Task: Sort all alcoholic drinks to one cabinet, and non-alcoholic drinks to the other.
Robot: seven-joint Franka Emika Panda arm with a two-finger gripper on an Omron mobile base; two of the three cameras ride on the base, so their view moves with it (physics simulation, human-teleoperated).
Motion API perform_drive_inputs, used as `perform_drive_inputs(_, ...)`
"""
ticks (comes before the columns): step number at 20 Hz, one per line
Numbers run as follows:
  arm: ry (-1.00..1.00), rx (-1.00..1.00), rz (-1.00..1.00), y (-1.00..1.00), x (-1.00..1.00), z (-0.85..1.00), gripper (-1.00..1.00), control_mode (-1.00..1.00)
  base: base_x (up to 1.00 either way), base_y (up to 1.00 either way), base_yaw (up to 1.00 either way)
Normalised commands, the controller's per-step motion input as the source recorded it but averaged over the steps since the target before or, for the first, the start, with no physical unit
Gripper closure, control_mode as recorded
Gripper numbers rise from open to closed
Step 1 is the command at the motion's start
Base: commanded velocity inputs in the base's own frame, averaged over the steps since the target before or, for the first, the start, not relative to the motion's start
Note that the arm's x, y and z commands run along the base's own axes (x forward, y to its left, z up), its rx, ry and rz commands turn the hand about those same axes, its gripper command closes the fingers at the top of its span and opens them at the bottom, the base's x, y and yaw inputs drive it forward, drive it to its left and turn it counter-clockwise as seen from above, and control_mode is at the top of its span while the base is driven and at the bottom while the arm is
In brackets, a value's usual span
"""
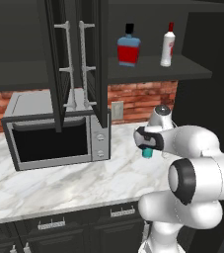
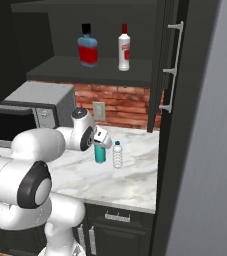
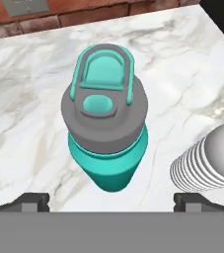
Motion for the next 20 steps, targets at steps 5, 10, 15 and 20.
perform_drive_inputs(5,0.00,0.00,0.00,-0.01,0.11,-0.09,-1.00,-1.00,0.00,0.00,0.00)
perform_drive_inputs(10,0.00,0.00,0.00,0.00,0.06,-0.03,-1.00,-1.00,0.00,0.00,0.00)
perform_drive_inputs(15,0.00,0.00,0.00,0.00,0.05,0.00,-1.00,-1.00,0.00,0.00,0.00)
perform_drive_inputs(20,0.00,0.00,0.00,0.00,0.07,-0.03,-1.00,-1.00,0.00,0.00,0.00)
